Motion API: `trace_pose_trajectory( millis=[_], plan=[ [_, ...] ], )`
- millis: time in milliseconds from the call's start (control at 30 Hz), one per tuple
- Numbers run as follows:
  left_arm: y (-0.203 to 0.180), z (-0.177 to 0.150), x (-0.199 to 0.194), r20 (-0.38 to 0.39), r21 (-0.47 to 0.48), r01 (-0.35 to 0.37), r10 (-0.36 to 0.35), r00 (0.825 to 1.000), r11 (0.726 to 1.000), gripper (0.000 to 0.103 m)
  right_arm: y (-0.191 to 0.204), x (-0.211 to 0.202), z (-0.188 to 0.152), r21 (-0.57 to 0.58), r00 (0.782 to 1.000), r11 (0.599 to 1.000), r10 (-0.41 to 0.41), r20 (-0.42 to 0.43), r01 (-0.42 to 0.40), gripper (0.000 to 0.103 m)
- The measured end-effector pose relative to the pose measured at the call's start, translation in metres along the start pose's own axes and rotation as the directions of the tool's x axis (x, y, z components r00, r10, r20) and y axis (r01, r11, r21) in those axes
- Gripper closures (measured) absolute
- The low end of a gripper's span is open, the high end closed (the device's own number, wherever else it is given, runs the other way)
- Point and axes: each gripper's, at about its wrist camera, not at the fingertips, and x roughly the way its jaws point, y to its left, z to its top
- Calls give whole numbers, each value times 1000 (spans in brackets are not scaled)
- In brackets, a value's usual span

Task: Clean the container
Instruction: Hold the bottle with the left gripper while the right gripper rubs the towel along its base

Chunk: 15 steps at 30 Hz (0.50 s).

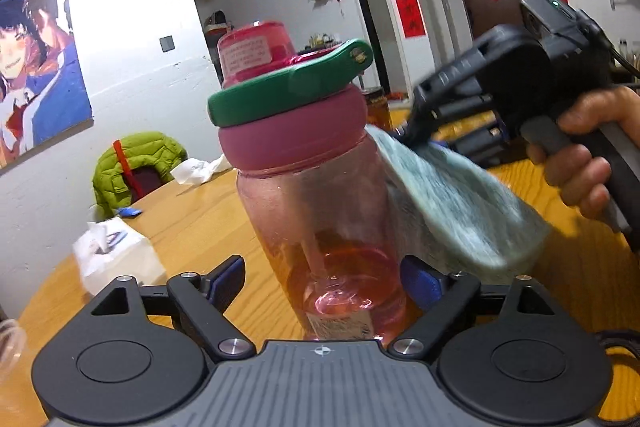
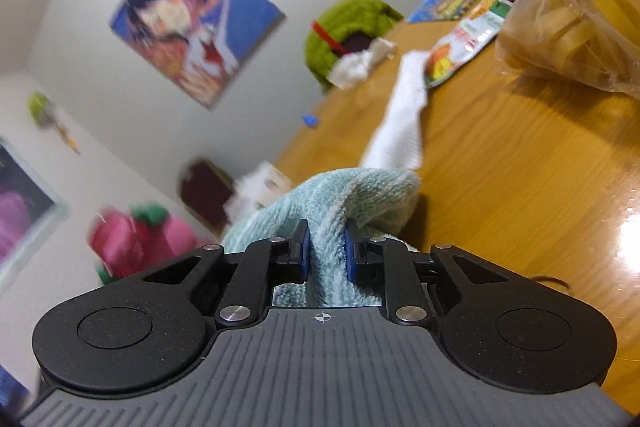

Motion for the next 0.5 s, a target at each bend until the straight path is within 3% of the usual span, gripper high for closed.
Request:
trace_pose_trajectory(
  millis=[67,200,300,400,500],
  plan=[
    [-3,1,-6,-10,10,15,-15,1000,1000,21,-4,-3,1,32,999,998,47,27,-48,82],
    [-11,-1,-5,5,30,5,-5,1000,1000,27,-4,16,-4,61,993,993,104,-56,-100,80],
    [-2,0,3,39,-4,13,-12,999,1000,27,6,23,-7,-13,995,999,32,-94,-34,79],
    [9,1,6,75,-51,37,-33,997,998,24,10,20,-6,-28,991,999,20,-131,-23,79],
    [9,0,6,79,-62,31,-26,997,998,26,23,18,-9,-123,986,992,-21,-163,1,79]
  ],
)
